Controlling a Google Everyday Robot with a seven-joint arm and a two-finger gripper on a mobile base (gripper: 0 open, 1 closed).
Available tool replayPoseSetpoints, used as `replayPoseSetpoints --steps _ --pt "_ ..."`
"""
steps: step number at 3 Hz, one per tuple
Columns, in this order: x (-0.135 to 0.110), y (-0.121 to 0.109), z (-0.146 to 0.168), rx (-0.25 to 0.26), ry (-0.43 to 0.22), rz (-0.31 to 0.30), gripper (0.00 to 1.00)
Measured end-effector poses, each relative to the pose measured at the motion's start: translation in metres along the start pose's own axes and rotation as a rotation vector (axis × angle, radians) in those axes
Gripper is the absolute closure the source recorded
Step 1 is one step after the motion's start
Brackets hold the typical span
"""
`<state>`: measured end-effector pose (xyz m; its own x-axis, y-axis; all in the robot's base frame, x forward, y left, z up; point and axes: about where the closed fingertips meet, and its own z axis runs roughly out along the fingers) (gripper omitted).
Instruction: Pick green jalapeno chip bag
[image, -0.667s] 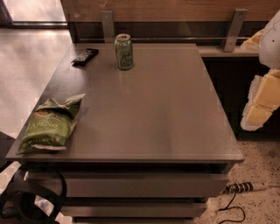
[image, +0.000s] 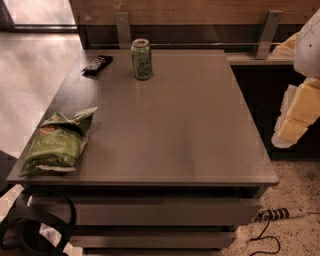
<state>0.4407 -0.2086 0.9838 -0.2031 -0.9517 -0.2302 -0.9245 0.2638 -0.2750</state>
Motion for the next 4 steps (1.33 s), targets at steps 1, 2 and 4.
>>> replayPoseSetpoints --steps 1,2,4 --pt "-0.030 0.006 0.025 -0.029 -0.104 -0.041 0.00" --pt "-0.080 0.018 0.078 -0.098 -0.237 -0.079 0.00" --pt "-0.178 0.027 0.166 -0.180 -0.474 -0.156 0.00"
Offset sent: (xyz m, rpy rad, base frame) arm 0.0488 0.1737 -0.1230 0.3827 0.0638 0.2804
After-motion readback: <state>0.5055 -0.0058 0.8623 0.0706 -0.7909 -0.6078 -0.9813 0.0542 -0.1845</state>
